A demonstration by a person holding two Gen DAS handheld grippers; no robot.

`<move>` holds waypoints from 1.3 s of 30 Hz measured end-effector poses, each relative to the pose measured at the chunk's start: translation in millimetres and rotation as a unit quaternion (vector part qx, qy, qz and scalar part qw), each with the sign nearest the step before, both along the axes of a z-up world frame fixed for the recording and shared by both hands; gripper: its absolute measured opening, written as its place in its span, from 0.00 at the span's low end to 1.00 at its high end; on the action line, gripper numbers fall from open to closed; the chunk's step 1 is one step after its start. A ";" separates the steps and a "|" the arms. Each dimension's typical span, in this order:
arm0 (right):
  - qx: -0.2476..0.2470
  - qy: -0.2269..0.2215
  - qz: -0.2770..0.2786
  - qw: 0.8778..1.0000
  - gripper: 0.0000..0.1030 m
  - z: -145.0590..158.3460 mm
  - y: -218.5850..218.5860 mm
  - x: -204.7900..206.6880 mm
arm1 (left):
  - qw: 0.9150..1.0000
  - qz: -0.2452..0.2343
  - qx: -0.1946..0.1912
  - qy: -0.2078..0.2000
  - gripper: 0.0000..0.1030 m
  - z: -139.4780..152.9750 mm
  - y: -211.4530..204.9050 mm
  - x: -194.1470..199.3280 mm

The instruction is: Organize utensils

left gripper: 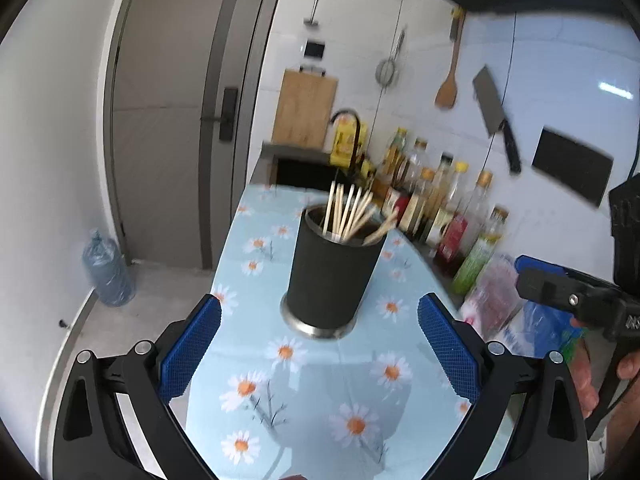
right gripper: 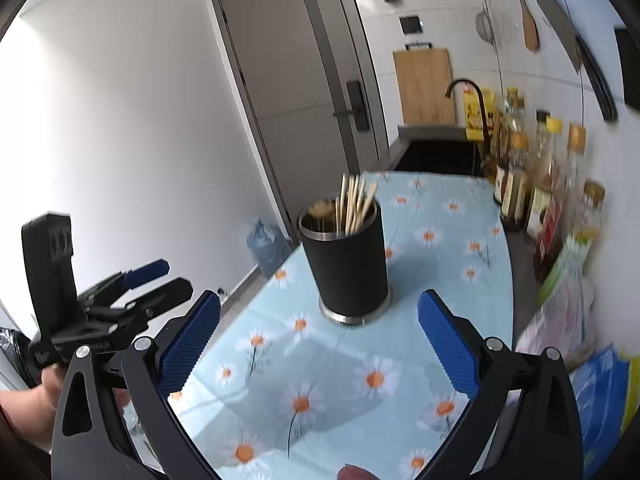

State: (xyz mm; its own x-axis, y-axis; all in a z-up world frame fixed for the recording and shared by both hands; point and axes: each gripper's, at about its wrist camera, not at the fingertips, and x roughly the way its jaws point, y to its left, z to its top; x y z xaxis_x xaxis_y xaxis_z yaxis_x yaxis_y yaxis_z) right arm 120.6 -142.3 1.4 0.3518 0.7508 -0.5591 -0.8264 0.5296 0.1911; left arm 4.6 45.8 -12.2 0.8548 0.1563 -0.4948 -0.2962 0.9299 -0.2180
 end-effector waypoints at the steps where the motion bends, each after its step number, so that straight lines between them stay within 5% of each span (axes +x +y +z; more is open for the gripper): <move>1: -0.005 0.006 -0.002 1.000 0.95 -5.9 -1.3 -1.7 | 1.000 -0.001 -0.003 0.005 0.93 -2.2 -0.6 -0.2; 21: -0.045 0.091 -0.039 0.994 0.95 -77.1 -18.4 -1.2 | 0.989 -0.030 -0.044 0.140 0.93 -76.4 -8.4 15.5; 39: -0.068 0.100 -0.036 0.992 0.95 -90.6 -10.8 3.8 | 0.986 -0.025 -0.045 0.159 0.93 -84.9 -10.8 25.9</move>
